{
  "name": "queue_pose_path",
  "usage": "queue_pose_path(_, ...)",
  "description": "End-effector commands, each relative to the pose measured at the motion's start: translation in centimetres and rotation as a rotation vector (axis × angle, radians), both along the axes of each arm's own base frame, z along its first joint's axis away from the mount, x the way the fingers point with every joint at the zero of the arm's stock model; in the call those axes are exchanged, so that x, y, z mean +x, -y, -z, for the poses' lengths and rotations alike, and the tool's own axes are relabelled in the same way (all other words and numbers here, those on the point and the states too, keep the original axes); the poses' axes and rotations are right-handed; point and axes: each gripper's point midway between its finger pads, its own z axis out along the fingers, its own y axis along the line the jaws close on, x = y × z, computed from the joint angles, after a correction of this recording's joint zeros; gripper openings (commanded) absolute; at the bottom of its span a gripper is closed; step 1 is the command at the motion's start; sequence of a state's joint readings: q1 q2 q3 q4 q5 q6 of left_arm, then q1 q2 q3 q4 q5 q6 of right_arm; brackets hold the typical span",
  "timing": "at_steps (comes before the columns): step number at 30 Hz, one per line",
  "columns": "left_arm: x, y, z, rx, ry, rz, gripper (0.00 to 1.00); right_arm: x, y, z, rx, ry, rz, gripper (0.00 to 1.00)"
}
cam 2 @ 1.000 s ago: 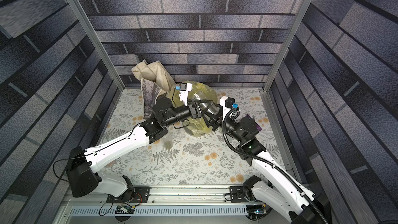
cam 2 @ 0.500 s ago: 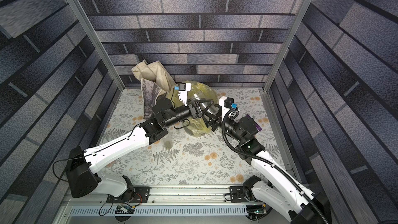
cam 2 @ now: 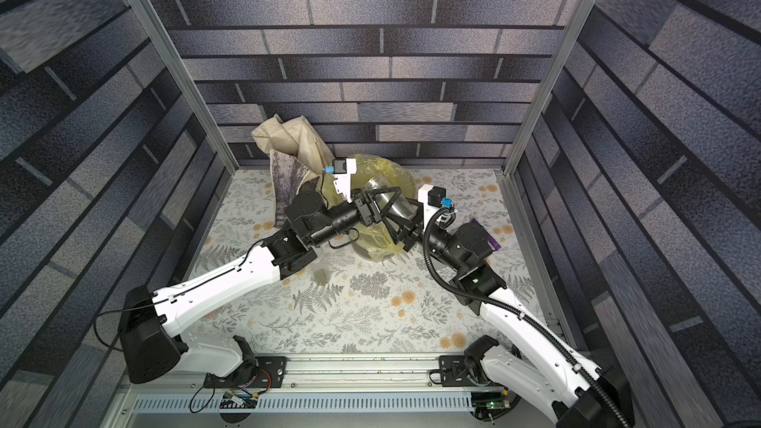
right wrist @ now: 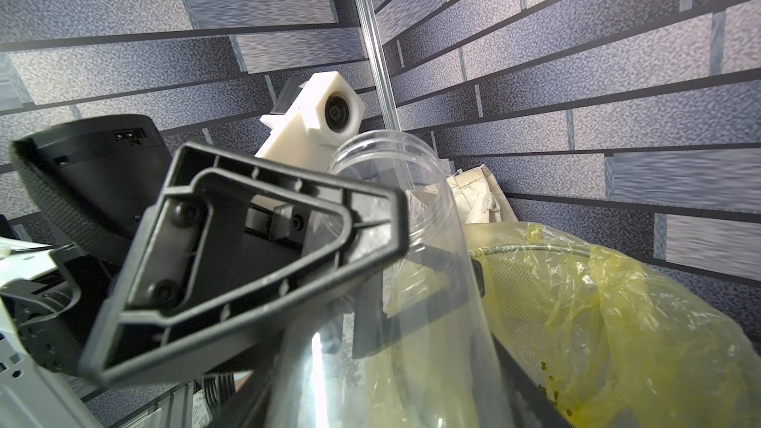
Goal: Empty moldy mung beans from jars
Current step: Place the jar at the center of the board.
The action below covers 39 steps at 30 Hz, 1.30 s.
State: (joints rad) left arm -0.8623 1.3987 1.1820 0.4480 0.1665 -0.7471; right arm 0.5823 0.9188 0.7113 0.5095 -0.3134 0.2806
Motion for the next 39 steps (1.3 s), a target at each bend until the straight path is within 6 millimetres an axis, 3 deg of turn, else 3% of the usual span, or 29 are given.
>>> queue_pose_path(1, -0.6, -0.9, -2.2, -0.049, 0.068, -0.017, 0.71, 0.3, 0.1, 0.2, 0.003, -0.005, 0.015, 0.45)
queue_pose_path(22, -1.1, 0.4, -2.6, -0.063, 0.059, 0.06, 0.62, 0.5, 0.8, 0.7, -0.006, -0.022, 0.059, 0.66)
queue_pose_path(37, -1.3, -0.1, -3.0, -0.051, 0.067, 0.069, 0.6, 0.5, 1.0, 0.7, -0.034, -0.035, 0.075, 0.76)
queue_pose_path(39, -1.3, -0.2, -3.1, -0.052, 0.069, 0.066, 0.6, 0.6, 1.1, 0.7, -0.035, -0.037, 0.078, 0.81)
